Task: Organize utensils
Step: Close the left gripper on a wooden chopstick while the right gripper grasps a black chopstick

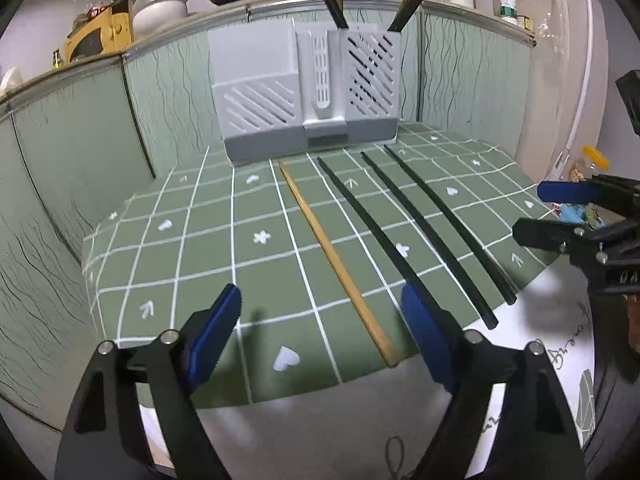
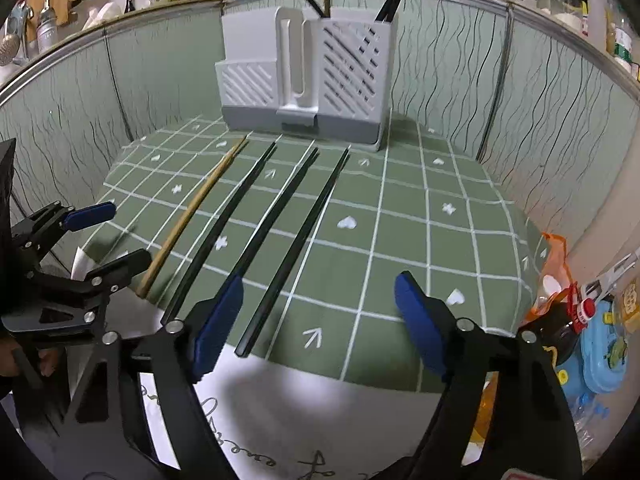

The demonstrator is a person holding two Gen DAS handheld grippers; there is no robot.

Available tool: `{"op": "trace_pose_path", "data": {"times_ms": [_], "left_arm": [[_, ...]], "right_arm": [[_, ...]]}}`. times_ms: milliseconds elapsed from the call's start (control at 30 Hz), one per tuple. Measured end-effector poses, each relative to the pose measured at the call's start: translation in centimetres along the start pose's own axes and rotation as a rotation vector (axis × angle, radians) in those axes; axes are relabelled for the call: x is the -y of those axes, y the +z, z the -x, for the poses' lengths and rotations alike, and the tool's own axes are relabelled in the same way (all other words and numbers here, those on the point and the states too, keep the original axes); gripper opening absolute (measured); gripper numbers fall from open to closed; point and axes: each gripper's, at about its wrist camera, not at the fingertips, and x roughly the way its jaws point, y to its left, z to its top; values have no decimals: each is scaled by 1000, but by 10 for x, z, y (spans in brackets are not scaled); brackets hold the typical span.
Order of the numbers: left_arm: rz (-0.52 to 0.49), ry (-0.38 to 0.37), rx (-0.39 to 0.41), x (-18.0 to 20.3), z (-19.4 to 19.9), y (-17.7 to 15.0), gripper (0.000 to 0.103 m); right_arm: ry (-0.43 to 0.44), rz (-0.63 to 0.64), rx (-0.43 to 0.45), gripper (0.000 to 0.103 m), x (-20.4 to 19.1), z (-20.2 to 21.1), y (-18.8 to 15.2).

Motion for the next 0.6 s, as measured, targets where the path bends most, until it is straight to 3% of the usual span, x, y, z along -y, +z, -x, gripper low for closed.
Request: {"op": "trace_pose_path", "data": {"times_ms": [133,233,300,467,600], "left_arm": [[5,9,-17,6,-7,-2,68],[0,24,-30,11,-10,-4,57],[-2,31,-48,14,-12,-7,44],[6,27,-44,21,-12,-11,28],[10,53,-25,26,-11,-14,24]], "right_arm": [[7,6,-14,66,-8,-8,-6],[-4,19,-21,57,-16,-14,-10],[-4,23,-29,54,-20,-19,-14],[-21,-4,-23,43,-24,-23,-21],[-39,-60,8,33,-24,-20,-29]]}}
